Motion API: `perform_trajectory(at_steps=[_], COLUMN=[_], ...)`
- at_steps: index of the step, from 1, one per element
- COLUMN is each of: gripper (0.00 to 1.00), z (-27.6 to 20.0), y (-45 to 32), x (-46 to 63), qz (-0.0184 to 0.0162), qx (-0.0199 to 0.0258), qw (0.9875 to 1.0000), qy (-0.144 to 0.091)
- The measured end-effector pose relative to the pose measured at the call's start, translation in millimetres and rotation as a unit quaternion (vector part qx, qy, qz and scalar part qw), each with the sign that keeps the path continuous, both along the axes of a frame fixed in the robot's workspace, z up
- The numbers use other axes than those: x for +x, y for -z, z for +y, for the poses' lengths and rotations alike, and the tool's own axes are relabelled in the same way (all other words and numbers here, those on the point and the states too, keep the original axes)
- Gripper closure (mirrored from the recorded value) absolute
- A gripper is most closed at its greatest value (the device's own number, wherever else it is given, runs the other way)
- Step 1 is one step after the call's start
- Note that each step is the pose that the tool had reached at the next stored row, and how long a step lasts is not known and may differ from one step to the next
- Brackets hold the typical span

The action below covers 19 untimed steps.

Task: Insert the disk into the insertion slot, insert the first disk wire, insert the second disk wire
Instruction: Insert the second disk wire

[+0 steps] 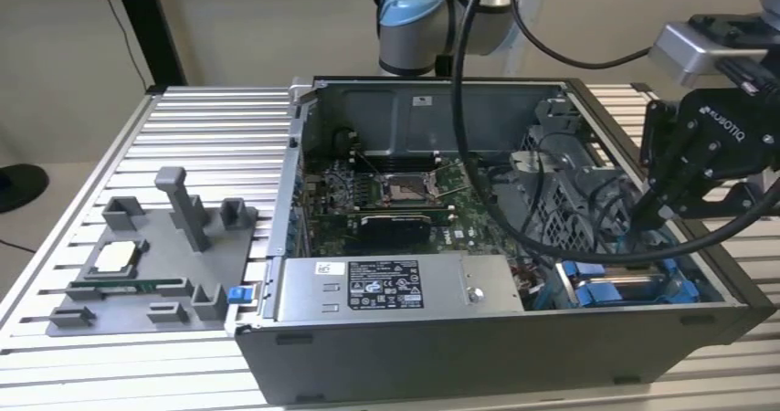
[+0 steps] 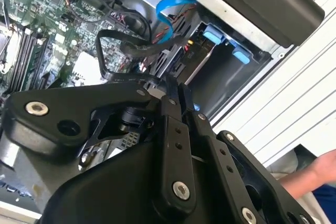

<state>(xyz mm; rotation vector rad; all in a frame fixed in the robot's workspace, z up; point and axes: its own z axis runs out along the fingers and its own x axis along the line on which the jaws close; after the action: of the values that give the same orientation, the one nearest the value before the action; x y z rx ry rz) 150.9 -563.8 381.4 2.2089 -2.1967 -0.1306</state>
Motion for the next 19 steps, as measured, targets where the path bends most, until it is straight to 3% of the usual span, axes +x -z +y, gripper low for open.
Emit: perform_trajectory(at_steps=[7,12,19], gripper=[1.00,1.00,1.00], z=[0.0,-0.1,-4.0], y=[0.1,-0.1,0.1], x=[-14.2,-14.6,-14.6], qz=[-0.0149,-0.0150,-0.0150], qx=[0.0001,-0.0001,0.0000], qw=[0.9999,0.9999,0.9999], qy=[-0.001,-0.001,-0.001])
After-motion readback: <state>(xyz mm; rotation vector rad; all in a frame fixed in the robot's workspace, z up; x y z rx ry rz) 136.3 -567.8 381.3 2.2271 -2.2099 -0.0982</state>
